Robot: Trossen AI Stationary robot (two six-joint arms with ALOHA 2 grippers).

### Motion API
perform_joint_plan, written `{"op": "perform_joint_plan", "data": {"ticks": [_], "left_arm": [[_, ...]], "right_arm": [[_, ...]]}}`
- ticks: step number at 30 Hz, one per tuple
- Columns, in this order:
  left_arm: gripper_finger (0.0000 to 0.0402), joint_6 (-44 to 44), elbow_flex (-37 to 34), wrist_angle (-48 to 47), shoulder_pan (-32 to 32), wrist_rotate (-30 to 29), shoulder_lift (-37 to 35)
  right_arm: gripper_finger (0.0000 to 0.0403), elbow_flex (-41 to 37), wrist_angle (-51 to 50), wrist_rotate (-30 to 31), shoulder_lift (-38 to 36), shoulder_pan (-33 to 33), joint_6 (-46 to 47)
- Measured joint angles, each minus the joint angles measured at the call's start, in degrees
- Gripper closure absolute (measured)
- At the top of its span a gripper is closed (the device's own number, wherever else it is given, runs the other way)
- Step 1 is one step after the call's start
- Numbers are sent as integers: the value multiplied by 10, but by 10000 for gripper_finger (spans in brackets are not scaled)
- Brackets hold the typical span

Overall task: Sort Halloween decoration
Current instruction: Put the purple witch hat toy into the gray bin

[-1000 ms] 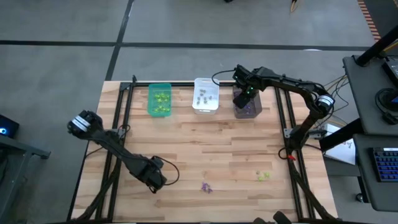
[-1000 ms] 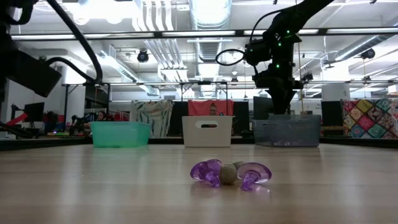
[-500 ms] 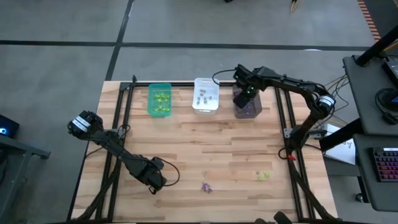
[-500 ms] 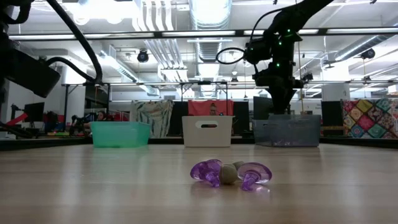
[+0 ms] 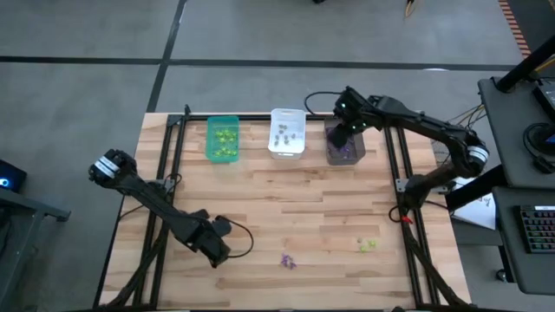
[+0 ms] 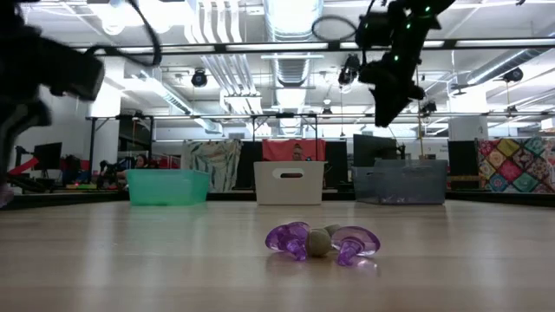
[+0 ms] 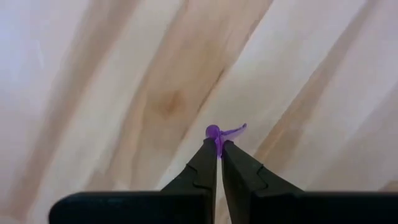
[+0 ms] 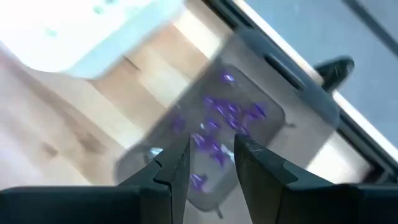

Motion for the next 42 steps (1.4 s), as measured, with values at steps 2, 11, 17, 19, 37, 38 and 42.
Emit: {"op": "perform_joint_plan", "data": {"ticks": [2, 11, 17, 19, 37, 38, 42], "left_arm": [[401, 23, 0, 12, 0, -32, -16], [401, 236, 0, 186, 16, -208, -69], [401, 441, -1, 361, 50, -222, -71], [401, 496, -2, 406, 59, -222, -71], [401, 610, -2, 493, 92, -519, -69], [401, 609, -2, 497, 93, -519, -69], [401, 594, -2, 519, 100, -520, -68]], "right_arm": [[284, -13, 24, 0, -23, 19, 0], [284, -126, 209, 0, -119, 156, -19], [284, -211, 358, 0, -152, 257, -31], [284, -237, 420, 0, -154, 294, -35], [284, -311, 817, 67, -41, 477, -93], [284, -311, 828, 81, -30, 477, -95], [284, -311, 896, 97, 15, 475, -103]]}}
